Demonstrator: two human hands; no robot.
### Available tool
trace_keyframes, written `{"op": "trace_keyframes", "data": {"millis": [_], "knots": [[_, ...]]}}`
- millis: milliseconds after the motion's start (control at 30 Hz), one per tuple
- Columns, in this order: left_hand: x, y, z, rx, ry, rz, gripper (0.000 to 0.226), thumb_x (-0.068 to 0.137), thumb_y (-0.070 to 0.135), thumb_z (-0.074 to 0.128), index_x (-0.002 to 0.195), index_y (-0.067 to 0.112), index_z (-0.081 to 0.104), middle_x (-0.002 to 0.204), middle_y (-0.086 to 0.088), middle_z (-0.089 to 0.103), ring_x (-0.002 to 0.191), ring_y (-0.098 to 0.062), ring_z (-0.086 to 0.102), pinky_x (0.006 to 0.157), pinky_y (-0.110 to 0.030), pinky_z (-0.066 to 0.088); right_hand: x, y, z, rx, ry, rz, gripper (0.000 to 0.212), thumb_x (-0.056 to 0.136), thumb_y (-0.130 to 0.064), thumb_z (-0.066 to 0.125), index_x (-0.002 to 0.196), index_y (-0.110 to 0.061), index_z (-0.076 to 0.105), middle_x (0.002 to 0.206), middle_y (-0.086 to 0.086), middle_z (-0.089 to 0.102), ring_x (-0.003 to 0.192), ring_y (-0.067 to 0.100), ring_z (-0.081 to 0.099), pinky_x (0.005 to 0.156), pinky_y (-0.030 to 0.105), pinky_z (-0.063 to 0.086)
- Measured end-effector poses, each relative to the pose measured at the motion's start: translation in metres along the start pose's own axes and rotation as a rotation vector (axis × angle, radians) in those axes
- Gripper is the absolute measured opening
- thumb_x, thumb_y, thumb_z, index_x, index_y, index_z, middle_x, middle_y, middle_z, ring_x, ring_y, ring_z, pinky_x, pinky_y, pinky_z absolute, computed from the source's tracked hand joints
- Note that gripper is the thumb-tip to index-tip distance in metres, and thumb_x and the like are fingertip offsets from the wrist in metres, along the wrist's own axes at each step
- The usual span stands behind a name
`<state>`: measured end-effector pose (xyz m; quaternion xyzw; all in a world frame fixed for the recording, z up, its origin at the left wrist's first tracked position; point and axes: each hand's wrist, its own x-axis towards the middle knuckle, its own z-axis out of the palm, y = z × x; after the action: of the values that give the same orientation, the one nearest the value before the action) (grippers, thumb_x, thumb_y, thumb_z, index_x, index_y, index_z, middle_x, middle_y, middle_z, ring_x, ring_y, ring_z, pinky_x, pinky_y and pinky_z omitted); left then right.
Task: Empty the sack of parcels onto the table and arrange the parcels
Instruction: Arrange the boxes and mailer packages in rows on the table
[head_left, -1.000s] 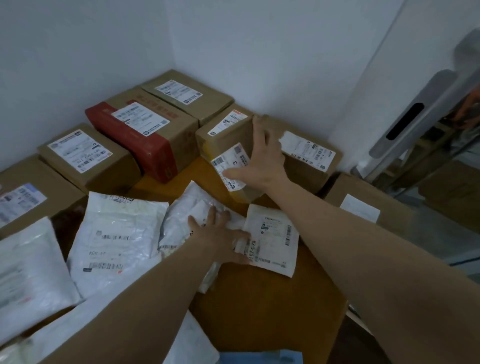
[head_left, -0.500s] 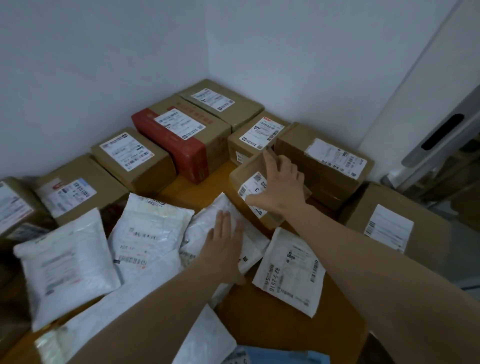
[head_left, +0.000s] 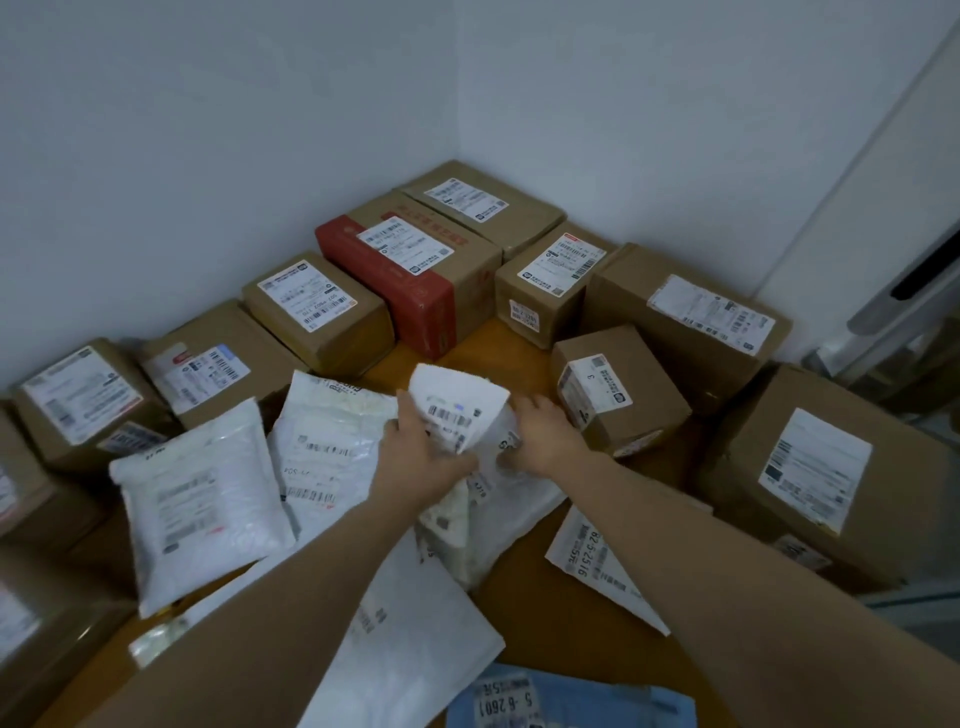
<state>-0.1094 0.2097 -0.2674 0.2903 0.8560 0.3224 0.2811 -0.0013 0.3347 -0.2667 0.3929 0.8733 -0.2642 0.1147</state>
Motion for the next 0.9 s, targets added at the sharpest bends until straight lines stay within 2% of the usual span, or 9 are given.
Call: {"op": "trace_keyframes", "data": {"millis": [67, 133, 300, 467, 600, 667, 733, 800, 900], "knots": [[0.004, -0.001, -0.011, -0.208, 0.083, -0.088, 0.108, 0.048, 0.05, 0.067, 0.14, 0.014, 0.022, 0.116, -0.014, 0.051, 0.107, -0.03, 0.054, 0.089, -0.049, 0.052, 0.002, -0.003, 0.01, 0.043, -0.055, 0.109, 0.091, 0.078, -0.034, 0.074, 0.145, -0.011, 0.017, 0.14, 0.015, 0.034, 0.129, 0.033, 0.038, 0.104, 0.043, 0.036], [0.008, -0.002, -0.02, -0.369, 0.125, -0.165, 0.107, 0.054, 0.05, 0.068, 0.143, 0.016, 0.021, 0.119, -0.011, 0.054, 0.104, -0.029, 0.057, 0.089, -0.044, 0.052, 0.002, -0.003, 0.016, 0.09, -0.025, 0.183, 0.088, 0.073, -0.035, 0.078, 0.14, -0.011, 0.025, 0.132, 0.011, 0.045, 0.124, 0.03, 0.045, 0.103, 0.042, 0.036], [0.02, -0.013, -0.039, -0.556, 0.163, -0.28, 0.112, 0.07, 0.052, 0.073, 0.149, 0.036, -0.005, 0.144, -0.011, 0.038, 0.125, -0.035, 0.045, 0.104, -0.056, 0.038, -0.004, -0.015, -0.002, 0.471, -0.077, 0.148, 0.023, 0.074, -0.01, 0.074, 0.092, -0.004, 0.063, 0.093, 0.013, 0.061, 0.092, 0.027, 0.063, 0.083, 0.037, 0.051], [0.029, 0.02, -0.046, -0.737, 0.16, -0.635, 0.136, 0.054, 0.074, 0.072, 0.149, 0.027, -0.013, 0.152, -0.014, 0.024, 0.135, -0.041, 0.03, 0.103, -0.065, 0.031, -0.031, -0.009, -0.044, 0.533, -0.105, 0.317, 0.041, 0.072, -0.006, 0.072, 0.109, -0.001, 0.054, 0.105, 0.015, 0.06, 0.096, 0.029, 0.06, 0.077, 0.035, 0.053], [0.031, 0.034, -0.044, -0.897, 0.12, -0.648, 0.141, 0.044, 0.085, 0.067, 0.15, 0.029, -0.005, 0.152, -0.01, 0.024, 0.133, -0.04, 0.034, 0.097, -0.063, 0.041, -0.064, 0.01, -0.048, 0.779, 0.023, 0.474, 0.029, 0.077, 0.003, 0.069, 0.101, 0.002, 0.055, 0.101, 0.017, 0.062, 0.088, 0.031, 0.061, 0.076, 0.039, 0.055], [0.028, 0.036, -0.034, -0.805, 0.07, -0.602, 0.142, 0.037, 0.096, 0.052, 0.151, 0.031, -0.002, 0.155, -0.009, 0.019, 0.135, -0.039, 0.032, 0.103, -0.058, 0.038, -0.074, 0.018, -0.036, 0.905, 0.034, 0.506, 0.033, 0.085, 0.0, 0.065, 0.116, 0.0, 0.055, 0.115, 0.017, 0.061, 0.103, 0.035, 0.06, 0.082, 0.042, 0.053], [0.017, 0.038, -0.021, -0.586, 0.017, -0.499, 0.132, 0.048, 0.097, 0.044, 0.152, 0.027, 0.004, 0.157, -0.013, 0.013, 0.14, -0.039, 0.025, 0.112, -0.056, 0.026, -0.086, 0.017, -0.022, 0.84, -0.124, 0.507, 0.029, 0.097, -0.02, 0.052, 0.124, -0.008, 0.051, 0.108, 0.013, 0.062, 0.095, 0.03, 0.063, 0.073, 0.037, 0.053], [-0.005, 0.041, -0.01, -0.219, -0.061, -0.354, 0.104, 0.072, 0.08, 0.05, 0.152, 0.028, 0.008, 0.157, -0.015, 0.006, 0.142, -0.038, 0.016, 0.116, -0.052, 0.016, -0.092, 0.023, -0.009, 0.591, -0.155, 0.475, 0.039, 0.102, -0.036, 0.034, 0.12, -0.008, 0.053, 0.087, 0.009, 0.059, 0.073, 0.023, 0.058, 0.067, 0.035, 0.052], [-0.034, 0.033, 0.009, 0.269, -0.267, -0.023, 0.083, 0.081, 0.063, 0.057, 0.149, 0.033, 0.022, 0.157, -0.014, 0.006, 0.144, -0.035, 0.006, 0.117, -0.045, 0.011, -0.097, 0.044, -0.001, 0.115, 0.085, 0.326, 0.036, 0.101, -0.027, 0.028, 0.111, -0.004, 0.054, 0.09, 0.007, 0.053, 0.092, 0.028, 0.054, 0.081, 0.036, 0.043]]}}
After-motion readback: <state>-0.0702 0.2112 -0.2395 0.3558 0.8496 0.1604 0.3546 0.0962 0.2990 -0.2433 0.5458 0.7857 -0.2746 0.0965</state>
